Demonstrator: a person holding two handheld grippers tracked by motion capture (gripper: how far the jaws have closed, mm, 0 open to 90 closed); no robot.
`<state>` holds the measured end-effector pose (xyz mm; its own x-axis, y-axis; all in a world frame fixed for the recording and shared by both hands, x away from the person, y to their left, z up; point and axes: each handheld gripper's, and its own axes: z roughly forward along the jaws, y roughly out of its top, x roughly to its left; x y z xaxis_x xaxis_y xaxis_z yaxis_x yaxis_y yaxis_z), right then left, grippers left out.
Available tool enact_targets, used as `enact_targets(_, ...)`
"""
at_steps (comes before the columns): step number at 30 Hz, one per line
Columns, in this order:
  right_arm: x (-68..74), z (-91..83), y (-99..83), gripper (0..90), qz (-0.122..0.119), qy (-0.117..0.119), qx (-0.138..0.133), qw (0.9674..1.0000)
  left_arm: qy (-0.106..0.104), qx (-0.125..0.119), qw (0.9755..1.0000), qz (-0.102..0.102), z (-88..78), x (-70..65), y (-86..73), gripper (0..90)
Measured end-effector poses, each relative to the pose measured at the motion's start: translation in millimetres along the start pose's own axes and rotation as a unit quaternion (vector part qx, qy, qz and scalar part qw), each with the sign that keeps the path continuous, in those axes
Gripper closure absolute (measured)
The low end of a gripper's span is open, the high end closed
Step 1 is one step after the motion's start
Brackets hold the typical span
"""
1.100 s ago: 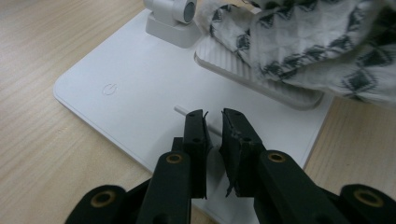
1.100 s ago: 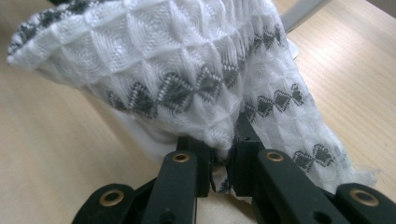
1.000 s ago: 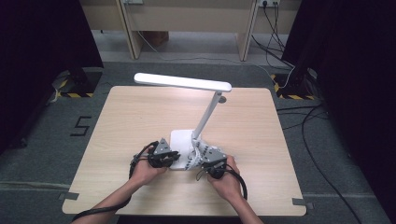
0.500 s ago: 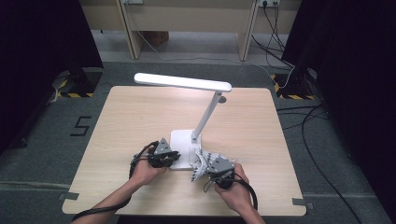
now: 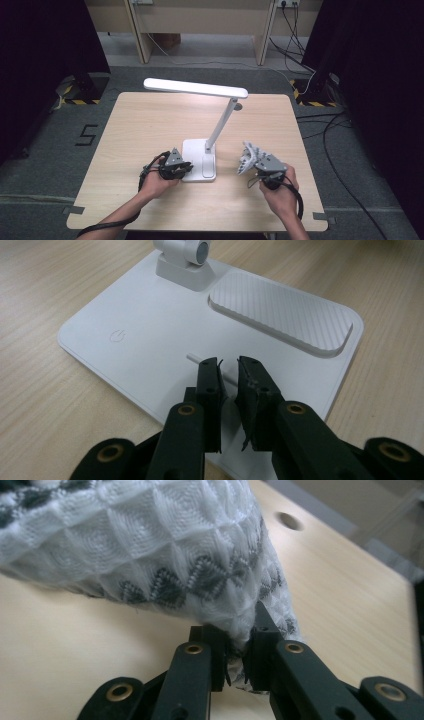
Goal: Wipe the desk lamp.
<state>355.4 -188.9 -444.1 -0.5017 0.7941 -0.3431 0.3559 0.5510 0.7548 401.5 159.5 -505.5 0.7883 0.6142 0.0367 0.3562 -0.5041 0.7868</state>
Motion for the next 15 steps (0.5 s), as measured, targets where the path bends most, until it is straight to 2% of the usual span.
enact_targets(4, -25.2, 9.4, -9.5, 82.4, 0.018, -0.063, 0.010, 0.9978, 0.001, 0.001, 1.0000, 0.001, 0.1, -0.3, 0.5, 79.0)
enact_targets(7, -33.8, 18.0, -18.7, 81.4, 0.025, -0.090, 0.021, 0.9954, 0.000, 0.000, 1.0000, 0.001, 0.1, 0.1, 0.4, 78.9)
enact_targets(10, -32.8, 26.2, -30.1, 79.1, 0.026, -0.092, 0.041, 0.9946, 0.000, 0.000, 1.0000, 0.000, 0.0, 0.0, 0.2, 78.9)
enact_targets(12, -28.8, 29.2, -35.4, 76.1, 0.019, -0.086, 0.055, 0.9946, -0.002, 0.001, 1.0000, -0.002, -0.5, 0.8, -0.1, 78.8)
enact_targets(15, -20.5, 31.3, -41.9, 65.7, 0.010, -0.066, 0.080, 0.9946, 0.000, -0.002, 1.0000, -0.004, -0.8, 0.5, -0.9, 78.5)
